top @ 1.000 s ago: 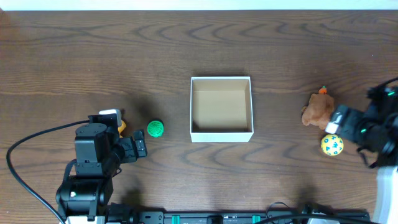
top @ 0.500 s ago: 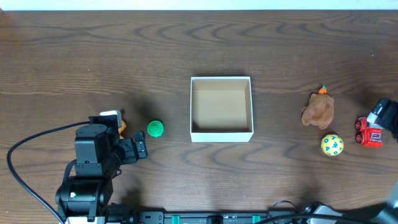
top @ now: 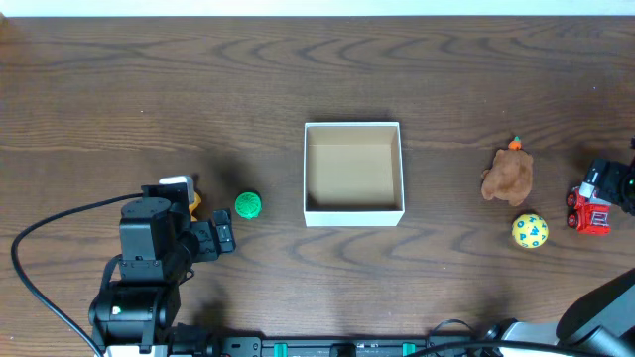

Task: Pack container
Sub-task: 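Reach the right gripper to the red fire truck and grasp it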

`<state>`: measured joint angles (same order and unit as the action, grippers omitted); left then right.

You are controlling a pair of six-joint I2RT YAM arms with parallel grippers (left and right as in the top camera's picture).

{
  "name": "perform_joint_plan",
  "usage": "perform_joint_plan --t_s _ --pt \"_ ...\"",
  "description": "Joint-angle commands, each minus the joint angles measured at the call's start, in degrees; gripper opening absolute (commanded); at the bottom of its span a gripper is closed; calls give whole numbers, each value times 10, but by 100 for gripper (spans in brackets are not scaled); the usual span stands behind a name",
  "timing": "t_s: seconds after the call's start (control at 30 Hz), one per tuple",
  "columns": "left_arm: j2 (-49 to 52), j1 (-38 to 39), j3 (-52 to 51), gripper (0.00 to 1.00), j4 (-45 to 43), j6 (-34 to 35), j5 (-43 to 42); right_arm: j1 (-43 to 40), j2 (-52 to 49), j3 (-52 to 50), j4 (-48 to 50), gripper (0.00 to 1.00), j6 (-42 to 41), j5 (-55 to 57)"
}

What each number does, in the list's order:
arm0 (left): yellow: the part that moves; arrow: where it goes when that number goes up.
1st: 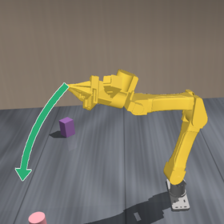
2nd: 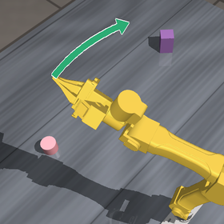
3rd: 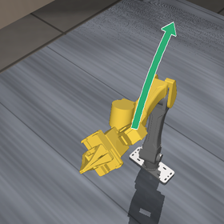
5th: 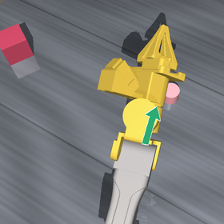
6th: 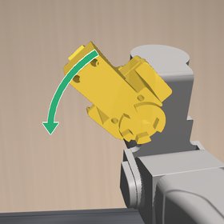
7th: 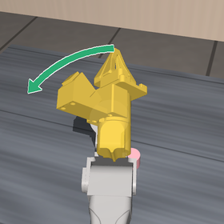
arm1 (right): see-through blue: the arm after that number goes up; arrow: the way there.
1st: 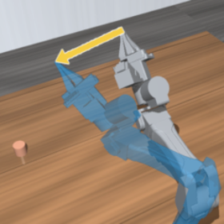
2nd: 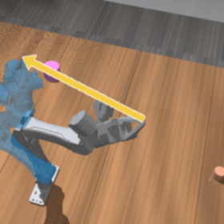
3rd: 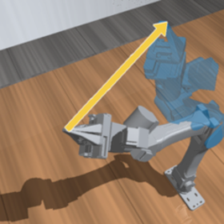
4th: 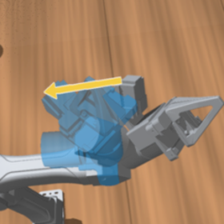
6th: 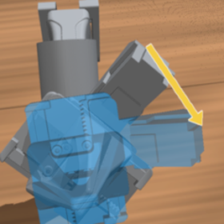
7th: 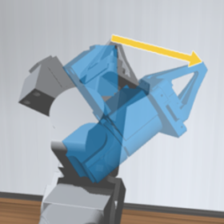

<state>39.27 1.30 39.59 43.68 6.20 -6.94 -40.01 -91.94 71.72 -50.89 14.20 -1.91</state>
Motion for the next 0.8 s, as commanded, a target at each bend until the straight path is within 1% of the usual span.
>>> perform_joint_plan --t_s 0.0,0.77 --pt "0 2 12 98 2 3 -2 -5 -28 11 1 99 17 14" --pt "0 2 12 98 2 3 -2 -13 -137 10 46 95 26 14"
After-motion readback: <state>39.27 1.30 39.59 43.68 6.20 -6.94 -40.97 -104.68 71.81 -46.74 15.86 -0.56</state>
